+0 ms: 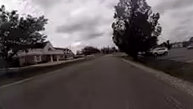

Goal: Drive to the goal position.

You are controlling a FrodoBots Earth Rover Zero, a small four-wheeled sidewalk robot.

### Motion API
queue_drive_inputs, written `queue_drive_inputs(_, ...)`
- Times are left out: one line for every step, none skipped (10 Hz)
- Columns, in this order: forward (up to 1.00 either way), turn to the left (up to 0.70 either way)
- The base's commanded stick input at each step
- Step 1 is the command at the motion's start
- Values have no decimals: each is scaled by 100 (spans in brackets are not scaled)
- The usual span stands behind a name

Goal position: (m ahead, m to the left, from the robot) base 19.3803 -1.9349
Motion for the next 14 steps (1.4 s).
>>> queue_drive_inputs(60, 0)
queue_drive_inputs(60, -3)
queue_drive_inputs(60, -14)
queue_drive_inputs(60, -10)
queue_drive_inputs(60, 0)
queue_drive_inputs(60, 0)
queue_drive_inputs(60, 0)
queue_drive_inputs(60, 0)
queue_drive_inputs(60, 0)
queue_drive_inputs(60, 0)
queue_drive_inputs(60, 0)
queue_drive_inputs(60, 0)
queue_drive_inputs(60, 0)
queue_drive_inputs(60, 0)
